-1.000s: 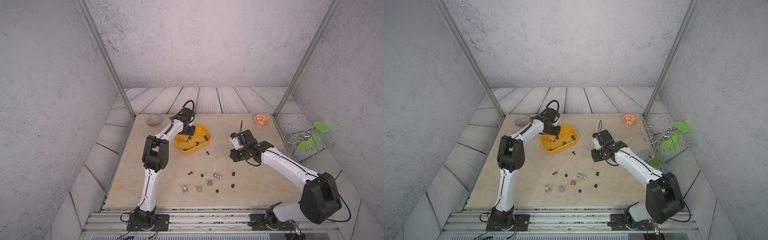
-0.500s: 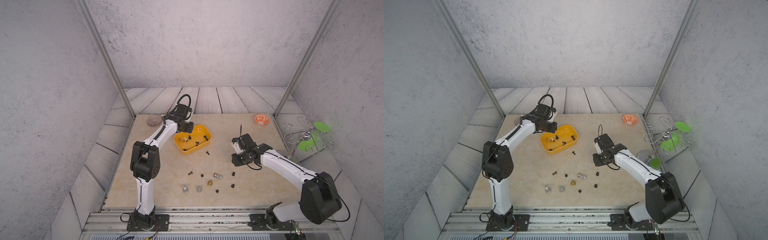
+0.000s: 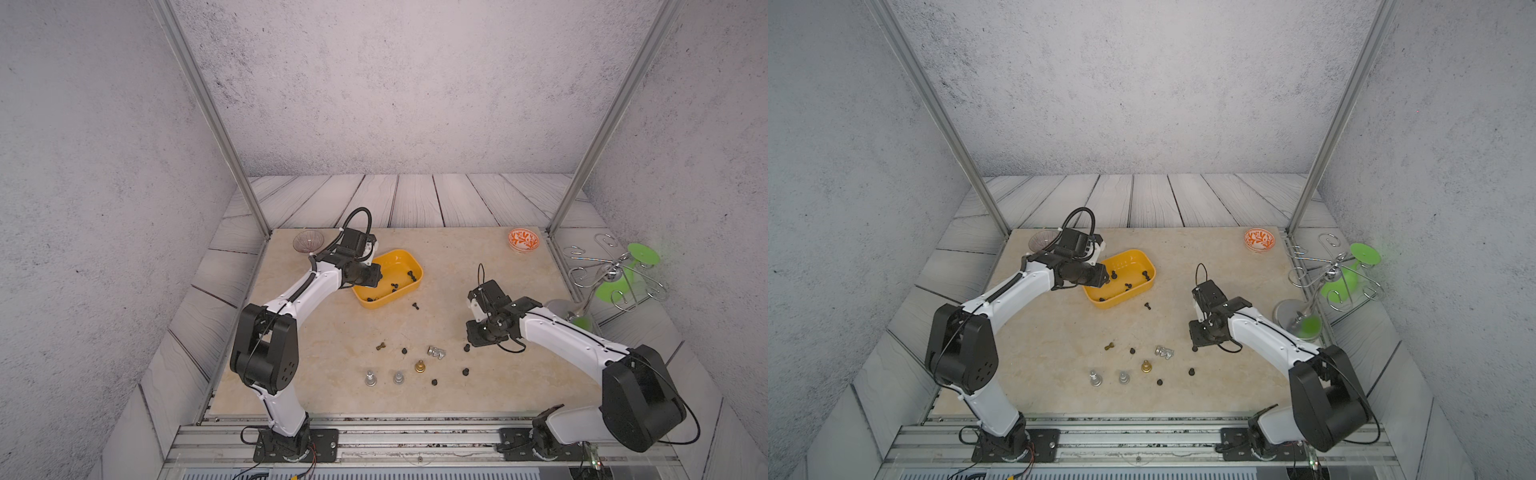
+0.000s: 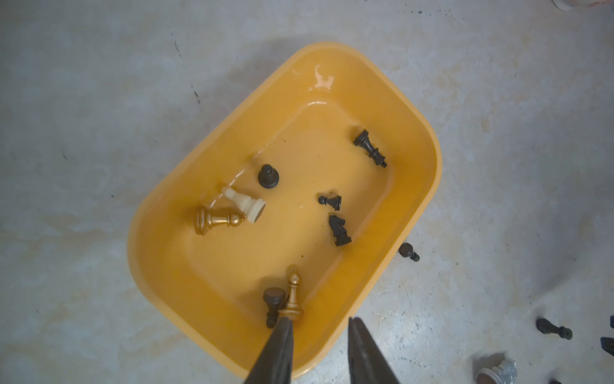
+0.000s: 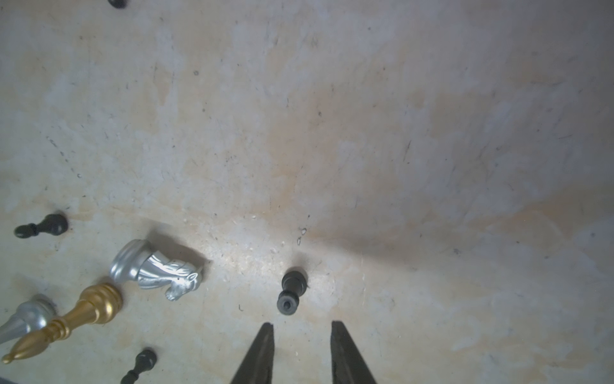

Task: Put the chess pieces into the storage box
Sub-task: Place the chess piece in the storage box, then pick up the chess piece at the center of the board.

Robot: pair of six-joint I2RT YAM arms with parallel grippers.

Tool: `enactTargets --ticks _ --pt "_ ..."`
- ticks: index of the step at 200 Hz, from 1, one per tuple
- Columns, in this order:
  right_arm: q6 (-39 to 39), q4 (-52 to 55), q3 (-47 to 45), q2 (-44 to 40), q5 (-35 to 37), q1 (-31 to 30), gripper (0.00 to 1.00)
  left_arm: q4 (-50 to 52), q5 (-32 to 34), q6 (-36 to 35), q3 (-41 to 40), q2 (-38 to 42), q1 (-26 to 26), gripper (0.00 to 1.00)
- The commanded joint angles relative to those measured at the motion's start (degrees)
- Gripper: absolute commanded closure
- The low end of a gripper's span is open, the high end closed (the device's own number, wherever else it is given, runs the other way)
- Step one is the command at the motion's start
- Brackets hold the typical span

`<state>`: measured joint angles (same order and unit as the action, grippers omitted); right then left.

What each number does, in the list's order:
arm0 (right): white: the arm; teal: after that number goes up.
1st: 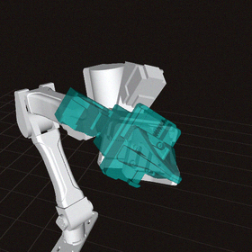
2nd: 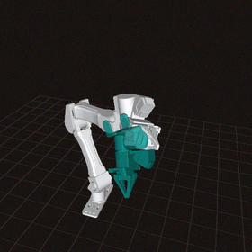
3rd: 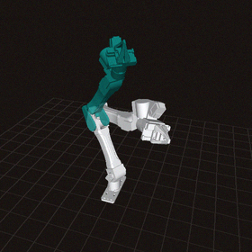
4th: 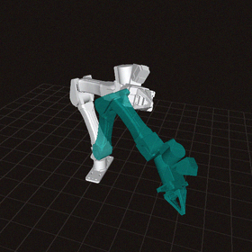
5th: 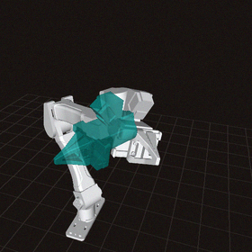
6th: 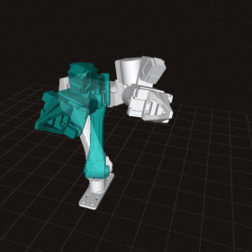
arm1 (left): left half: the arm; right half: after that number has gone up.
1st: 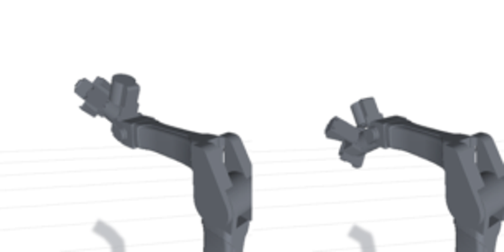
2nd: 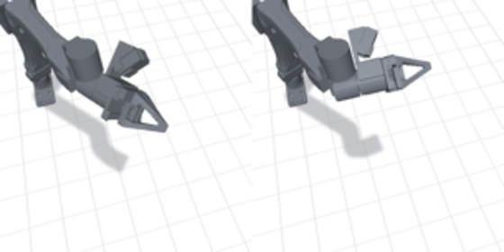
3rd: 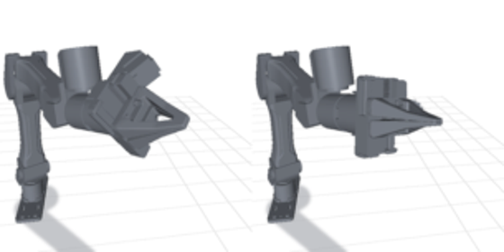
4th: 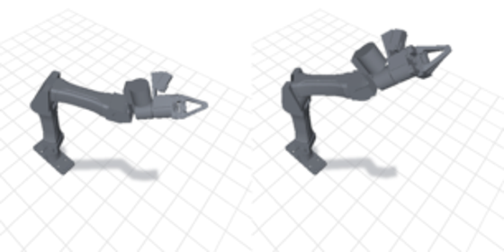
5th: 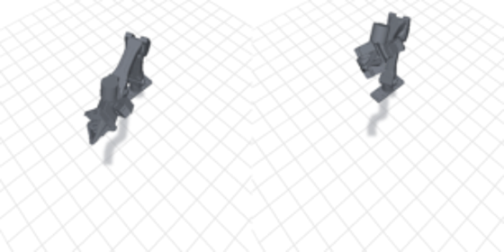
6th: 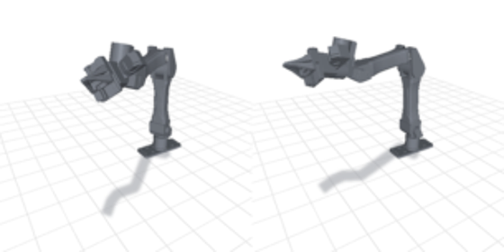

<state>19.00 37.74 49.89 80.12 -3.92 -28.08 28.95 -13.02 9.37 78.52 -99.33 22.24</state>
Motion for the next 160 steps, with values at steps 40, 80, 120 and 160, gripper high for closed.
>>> enactTargets --ticks 40,80,120,160 --pt "3.0 -0.8 -0.3 1.3 1.2 -2.5 0.68 0.6 -1.6 1.7 -7.1 5.5 -0.3 0.68" --pt "3.9 -0.8 0.7 5.5 3.2 -4.2 0.68 -0.8 -2.9 2.7 -11.0 8.0 -0.3 0.68" --pt "5.1 0.7 2.4 8.7 6.0 -4.8 0.69 -0.8 -3.5 2.8 -13.4 8.7 -0.3 0.68" --pt "5.2 0.4 3.4 10.8 6.8 -5.3 0.7 -1.9 -4.0 3.4 -15.5 9.2 -0.3 0.68"
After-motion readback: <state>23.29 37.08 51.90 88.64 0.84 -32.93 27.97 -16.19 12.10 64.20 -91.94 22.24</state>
